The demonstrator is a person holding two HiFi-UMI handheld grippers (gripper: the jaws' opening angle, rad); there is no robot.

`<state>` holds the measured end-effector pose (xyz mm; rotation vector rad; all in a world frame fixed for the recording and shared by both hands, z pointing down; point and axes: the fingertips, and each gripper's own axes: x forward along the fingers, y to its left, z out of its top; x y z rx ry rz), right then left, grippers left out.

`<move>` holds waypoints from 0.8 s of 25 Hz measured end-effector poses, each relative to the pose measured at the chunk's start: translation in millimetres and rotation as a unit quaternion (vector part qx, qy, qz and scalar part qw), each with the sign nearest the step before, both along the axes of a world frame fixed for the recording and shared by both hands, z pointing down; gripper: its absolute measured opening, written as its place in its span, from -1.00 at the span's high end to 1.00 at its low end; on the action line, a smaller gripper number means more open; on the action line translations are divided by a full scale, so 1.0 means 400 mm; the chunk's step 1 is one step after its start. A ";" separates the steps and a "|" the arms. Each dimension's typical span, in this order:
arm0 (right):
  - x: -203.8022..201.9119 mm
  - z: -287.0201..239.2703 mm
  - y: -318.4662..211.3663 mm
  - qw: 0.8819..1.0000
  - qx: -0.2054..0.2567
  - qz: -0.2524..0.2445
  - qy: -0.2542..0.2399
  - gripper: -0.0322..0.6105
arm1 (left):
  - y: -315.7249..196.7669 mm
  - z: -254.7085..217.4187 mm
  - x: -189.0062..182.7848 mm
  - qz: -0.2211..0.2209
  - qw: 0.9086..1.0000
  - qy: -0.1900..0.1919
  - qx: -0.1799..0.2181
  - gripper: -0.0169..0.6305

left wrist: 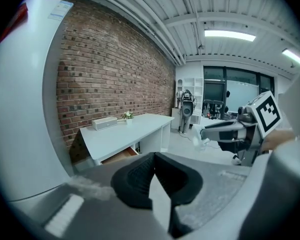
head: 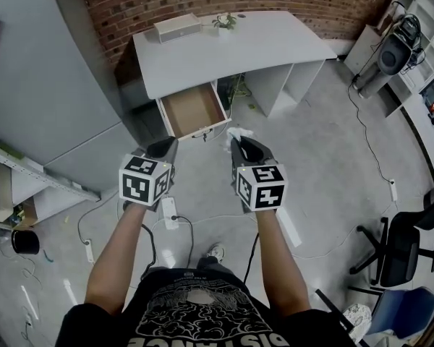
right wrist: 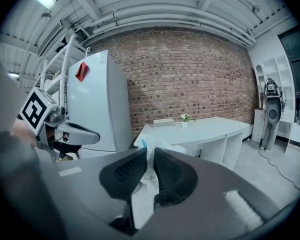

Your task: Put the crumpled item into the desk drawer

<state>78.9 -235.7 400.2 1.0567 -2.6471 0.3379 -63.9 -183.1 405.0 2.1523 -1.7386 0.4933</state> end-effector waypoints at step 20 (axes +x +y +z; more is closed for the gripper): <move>0.014 0.004 -0.066 0.999 0.001 -0.052 -0.013 0.76 | -0.034 -0.013 0.034 -0.050 0.999 -0.010 0.004 0.94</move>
